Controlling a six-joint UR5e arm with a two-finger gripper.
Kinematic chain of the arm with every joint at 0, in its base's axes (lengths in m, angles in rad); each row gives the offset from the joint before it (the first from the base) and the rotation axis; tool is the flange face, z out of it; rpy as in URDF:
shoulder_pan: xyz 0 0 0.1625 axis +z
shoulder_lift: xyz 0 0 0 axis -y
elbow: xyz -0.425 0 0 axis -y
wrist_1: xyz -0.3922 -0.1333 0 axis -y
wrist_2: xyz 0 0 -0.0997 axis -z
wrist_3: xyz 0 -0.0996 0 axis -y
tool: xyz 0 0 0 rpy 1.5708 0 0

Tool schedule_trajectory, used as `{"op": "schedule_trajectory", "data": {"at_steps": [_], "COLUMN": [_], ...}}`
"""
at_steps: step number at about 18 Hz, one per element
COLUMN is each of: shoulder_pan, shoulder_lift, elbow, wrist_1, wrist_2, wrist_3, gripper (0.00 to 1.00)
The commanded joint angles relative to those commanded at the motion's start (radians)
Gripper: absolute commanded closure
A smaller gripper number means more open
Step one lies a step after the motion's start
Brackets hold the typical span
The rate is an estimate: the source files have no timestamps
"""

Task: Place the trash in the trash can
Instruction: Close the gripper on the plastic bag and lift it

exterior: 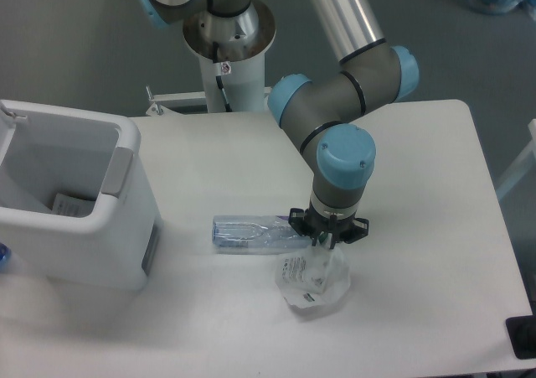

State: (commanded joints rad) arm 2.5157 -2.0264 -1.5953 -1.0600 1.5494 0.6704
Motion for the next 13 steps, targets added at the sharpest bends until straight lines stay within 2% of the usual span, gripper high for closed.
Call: {"op": "schedule_trajectory", "data": {"at_steps": [6,13], "shoulder_pan": [0.003,0.003], "shoulder_lift": [0.011,0.052], "elbow": [0.009,0.055], "wrist_1": [0.000,-0.003], "wrist_2": [-0.008,-0.084], "wrist_3": [-0.014,-0.015], "gripper": [1.00,1.00]}}
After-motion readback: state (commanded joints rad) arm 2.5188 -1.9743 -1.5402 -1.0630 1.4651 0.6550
